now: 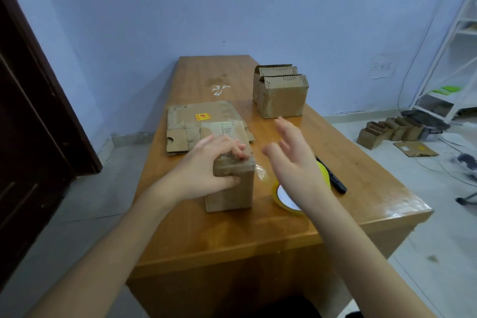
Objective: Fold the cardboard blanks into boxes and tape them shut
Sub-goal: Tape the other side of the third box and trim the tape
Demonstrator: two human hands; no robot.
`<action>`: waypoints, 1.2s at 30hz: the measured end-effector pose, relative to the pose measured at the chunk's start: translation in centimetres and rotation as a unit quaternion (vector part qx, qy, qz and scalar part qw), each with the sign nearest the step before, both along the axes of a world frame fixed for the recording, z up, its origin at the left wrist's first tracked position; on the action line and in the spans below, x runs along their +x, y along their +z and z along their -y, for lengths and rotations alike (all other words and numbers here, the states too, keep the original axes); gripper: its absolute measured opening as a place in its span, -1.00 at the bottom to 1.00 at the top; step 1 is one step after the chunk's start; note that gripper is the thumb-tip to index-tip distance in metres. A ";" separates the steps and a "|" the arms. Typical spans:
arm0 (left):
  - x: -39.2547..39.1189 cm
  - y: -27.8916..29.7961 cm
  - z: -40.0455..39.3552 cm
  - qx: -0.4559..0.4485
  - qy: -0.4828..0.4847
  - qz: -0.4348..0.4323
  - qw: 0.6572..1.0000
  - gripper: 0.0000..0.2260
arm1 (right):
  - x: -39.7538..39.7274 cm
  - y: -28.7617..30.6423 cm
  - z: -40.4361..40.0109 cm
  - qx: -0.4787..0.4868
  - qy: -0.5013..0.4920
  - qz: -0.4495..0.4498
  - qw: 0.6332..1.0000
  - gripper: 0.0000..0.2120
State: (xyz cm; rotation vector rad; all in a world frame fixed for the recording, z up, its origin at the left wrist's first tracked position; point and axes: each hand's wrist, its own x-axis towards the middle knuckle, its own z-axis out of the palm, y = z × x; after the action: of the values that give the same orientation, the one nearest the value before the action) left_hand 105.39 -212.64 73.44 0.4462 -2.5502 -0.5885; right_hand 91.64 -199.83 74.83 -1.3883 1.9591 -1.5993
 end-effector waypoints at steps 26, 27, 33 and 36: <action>-0.3 0.1 -0.8 -0.053 0.027 -0.003 0.998 -0.78 | -13.9 -5.5 0.5 0.321 -0.167 -0.154 0.919 -0.78; -0.3 0.1 -0.8 -0.057 0.025 -0.004 0.998 -0.78 | -13.6 -4.9 0.2 0.271 -0.178 -0.125 0.938 -0.80; -0.7 0.4 -1.3 -0.149 0.039 0.034 0.987 -0.67 | -7.4 2.2 -3.7 0.058 -0.115 -0.072 0.989 -0.84; -1.0 0.1 -1.3 -0.145 0.063 0.024 0.987 -0.66 | -4.7 2.5 -4.3 0.116 -0.043 -0.054 0.991 -0.91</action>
State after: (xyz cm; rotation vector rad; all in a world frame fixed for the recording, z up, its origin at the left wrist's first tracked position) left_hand 104.37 -211.31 73.57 0.5154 -2.5751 -0.1583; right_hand 86.99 -195.53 77.32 -1.3387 2.2149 -1.3015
